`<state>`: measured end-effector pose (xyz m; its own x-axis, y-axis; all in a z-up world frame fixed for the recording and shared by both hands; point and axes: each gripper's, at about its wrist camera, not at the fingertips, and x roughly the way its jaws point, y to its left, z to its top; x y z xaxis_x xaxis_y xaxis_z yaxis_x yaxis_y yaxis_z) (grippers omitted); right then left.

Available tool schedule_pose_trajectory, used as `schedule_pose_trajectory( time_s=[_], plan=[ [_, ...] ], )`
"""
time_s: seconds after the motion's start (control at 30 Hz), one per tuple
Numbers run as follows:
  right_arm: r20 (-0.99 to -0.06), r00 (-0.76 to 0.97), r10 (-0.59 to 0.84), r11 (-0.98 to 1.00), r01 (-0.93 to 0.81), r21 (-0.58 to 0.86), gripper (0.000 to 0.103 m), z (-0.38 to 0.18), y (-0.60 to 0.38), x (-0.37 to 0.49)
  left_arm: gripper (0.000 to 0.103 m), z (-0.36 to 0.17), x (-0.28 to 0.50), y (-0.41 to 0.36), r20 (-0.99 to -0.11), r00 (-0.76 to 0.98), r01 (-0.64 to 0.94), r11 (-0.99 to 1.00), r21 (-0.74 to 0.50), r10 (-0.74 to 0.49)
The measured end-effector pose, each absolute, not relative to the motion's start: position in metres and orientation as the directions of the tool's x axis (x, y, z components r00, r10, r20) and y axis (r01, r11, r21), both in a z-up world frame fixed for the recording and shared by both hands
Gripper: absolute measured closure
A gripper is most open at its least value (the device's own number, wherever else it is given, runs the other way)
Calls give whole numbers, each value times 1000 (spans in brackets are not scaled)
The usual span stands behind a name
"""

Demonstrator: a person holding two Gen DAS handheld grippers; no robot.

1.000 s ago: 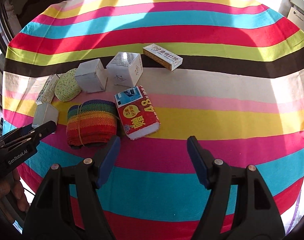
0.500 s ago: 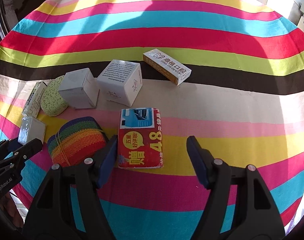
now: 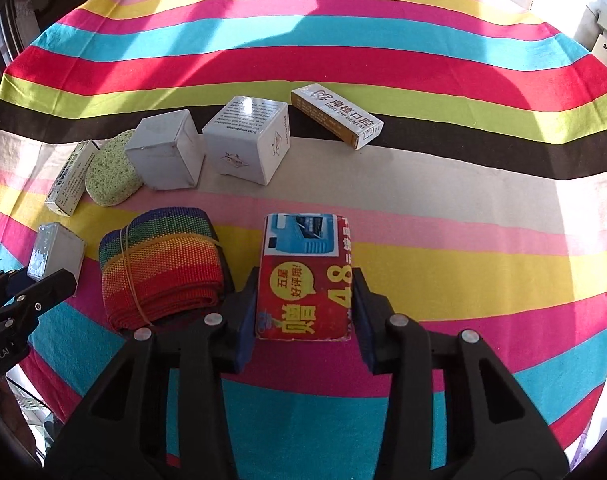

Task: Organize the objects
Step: 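Grasp the grey foam block with left tool while right tool grasps the red printed box, then lower the grey block and red box into the cardboard box and release both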

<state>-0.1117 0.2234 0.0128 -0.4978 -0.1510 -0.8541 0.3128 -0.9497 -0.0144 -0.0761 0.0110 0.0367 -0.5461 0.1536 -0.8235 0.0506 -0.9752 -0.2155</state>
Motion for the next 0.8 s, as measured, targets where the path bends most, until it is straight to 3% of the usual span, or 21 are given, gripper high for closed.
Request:
schedule_pose_trajectory(
  time_s=[0.8],
  plan=[
    [-827, -541, -154, -973, 230, 30, 58, 32, 303, -22, 58, 67, -18, 77, -767, -607, -89, -976, -197, 210]
  ],
)
